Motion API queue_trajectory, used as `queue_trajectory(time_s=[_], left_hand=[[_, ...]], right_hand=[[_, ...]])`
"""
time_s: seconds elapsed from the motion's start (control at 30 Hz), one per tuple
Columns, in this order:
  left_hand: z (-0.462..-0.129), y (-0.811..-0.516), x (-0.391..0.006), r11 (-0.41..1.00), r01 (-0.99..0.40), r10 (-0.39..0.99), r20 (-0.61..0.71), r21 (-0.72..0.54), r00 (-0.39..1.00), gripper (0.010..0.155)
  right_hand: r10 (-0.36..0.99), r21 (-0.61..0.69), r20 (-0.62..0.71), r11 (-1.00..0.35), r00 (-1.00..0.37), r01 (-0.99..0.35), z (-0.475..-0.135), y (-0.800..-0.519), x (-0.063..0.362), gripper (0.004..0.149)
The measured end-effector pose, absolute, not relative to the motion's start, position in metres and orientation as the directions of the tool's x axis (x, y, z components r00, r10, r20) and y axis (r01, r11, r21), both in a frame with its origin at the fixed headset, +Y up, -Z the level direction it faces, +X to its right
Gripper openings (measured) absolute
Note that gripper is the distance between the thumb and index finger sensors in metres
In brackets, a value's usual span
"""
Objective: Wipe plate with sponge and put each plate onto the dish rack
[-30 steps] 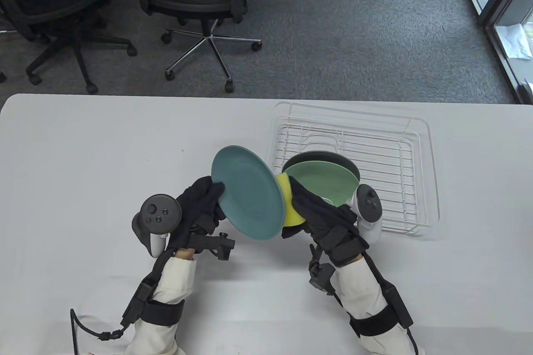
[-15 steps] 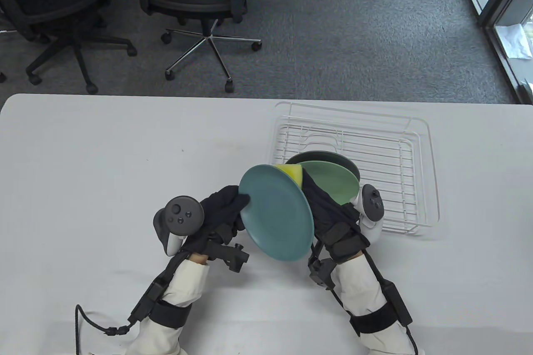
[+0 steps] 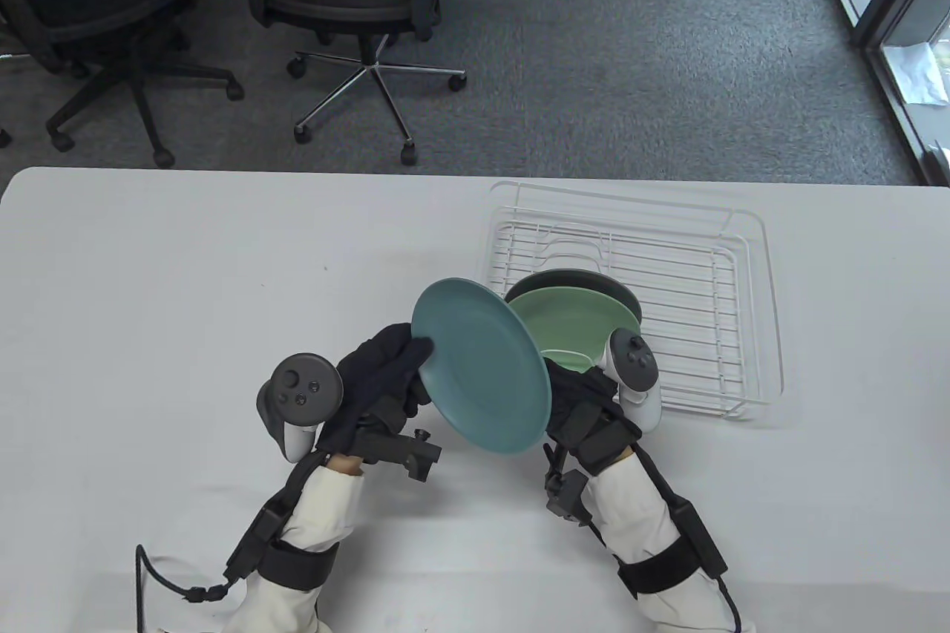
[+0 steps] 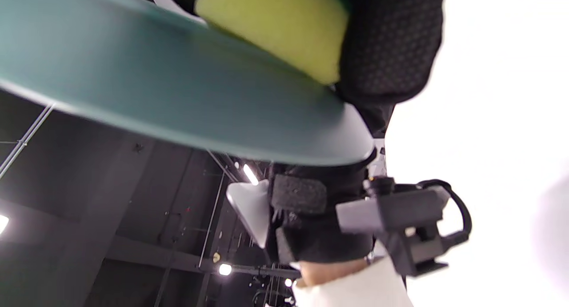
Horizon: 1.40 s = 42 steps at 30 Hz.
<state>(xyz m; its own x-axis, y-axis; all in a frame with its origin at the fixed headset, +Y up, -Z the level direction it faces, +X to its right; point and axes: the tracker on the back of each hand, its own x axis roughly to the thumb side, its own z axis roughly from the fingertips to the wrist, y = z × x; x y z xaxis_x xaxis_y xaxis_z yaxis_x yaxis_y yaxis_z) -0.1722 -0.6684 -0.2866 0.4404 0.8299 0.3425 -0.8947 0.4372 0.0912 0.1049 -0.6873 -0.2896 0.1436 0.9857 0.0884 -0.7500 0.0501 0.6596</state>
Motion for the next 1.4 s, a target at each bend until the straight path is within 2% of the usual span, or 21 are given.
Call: queue_trajectory(time_s=[0.4,0.7,0.83,0.93,1.0,1.2,1.4], left_hand=[[-0.288,-0.667,-0.181,0.505,-0.846,0.779,0.33,0.172,0.533,0.04],[-0.287,-0.666,-0.179,0.543,-0.819,0.742,0.35,0.187,0.572,0.039],[-0.287,-0.664,-0.176,0.55,-0.815,0.722,0.389,0.18,0.573,0.039],[-0.287,-0.656,-0.172,0.589,-0.777,0.634,0.47,0.22,0.614,0.038],[-0.288,-0.651,-0.169,0.618,-0.738,0.581,0.474,0.272,0.661,0.038],[-0.298,-0.641,-0.153,0.626,-0.721,0.559,0.474,0.297,0.68,0.038],[-0.31,-0.633,-0.127,0.696,-0.635,0.465,0.465,0.334,0.754,0.038]], right_hand=[[0.971,0.618,0.151,0.051,0.183,-0.784,-0.286,-0.661,0.134,0.062],[0.944,0.467,0.273,0.037,0.184,-0.883,-0.285,-0.652,0.159,0.061],[0.927,0.412,0.303,0.083,0.223,-0.907,-0.285,-0.65,0.176,0.061],[0.904,0.384,0.324,0.142,0.278,-0.912,-0.285,-0.647,0.19,0.061],[0.888,0.394,0.327,0.183,0.323,-0.901,-0.284,-0.645,0.197,0.061],[0.86,0.398,0.339,0.236,0.381,-0.886,-0.28,-0.641,0.208,0.061],[0.836,0.41,0.342,0.278,0.429,-0.869,-0.279,-0.64,0.216,0.061]])
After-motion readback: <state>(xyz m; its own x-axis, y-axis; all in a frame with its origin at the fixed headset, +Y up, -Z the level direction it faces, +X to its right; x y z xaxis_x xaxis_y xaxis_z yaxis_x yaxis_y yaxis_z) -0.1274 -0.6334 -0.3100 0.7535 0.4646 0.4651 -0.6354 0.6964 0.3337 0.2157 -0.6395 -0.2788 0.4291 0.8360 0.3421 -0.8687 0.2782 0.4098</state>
